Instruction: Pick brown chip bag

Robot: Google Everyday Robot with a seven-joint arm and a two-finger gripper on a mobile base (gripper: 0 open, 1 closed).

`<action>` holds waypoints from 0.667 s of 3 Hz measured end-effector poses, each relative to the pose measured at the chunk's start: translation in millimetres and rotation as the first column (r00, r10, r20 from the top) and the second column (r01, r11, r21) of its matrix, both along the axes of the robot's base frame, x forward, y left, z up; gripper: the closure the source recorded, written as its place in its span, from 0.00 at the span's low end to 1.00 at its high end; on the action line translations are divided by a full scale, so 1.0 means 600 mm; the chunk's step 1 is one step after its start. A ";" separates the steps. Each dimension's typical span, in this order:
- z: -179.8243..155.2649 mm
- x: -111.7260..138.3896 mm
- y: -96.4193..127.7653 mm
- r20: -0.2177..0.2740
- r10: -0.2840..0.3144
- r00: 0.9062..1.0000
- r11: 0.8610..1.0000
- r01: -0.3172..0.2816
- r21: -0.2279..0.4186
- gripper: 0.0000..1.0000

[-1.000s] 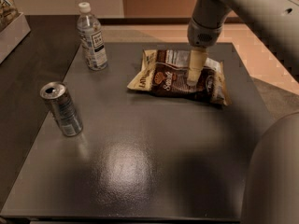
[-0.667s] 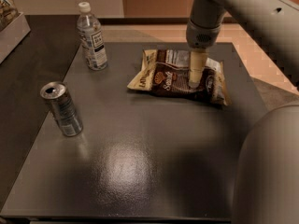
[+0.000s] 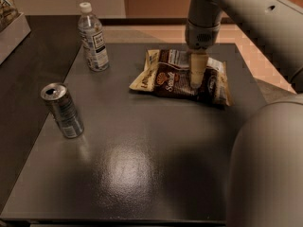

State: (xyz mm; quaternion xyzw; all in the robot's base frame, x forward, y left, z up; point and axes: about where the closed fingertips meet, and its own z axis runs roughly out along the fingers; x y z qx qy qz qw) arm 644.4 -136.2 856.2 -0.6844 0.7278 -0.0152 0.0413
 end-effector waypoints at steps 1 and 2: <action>0.009 0.000 0.005 0.001 0.011 1.000 1.000 -0.011 -0.002 0.64; 0.014 0.000 0.006 0.005 0.014 1.000 1.000 -0.014 0.000 0.89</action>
Offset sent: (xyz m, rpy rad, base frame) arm -0.0150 0.0004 0.0381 -0.0094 0.0241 0.0299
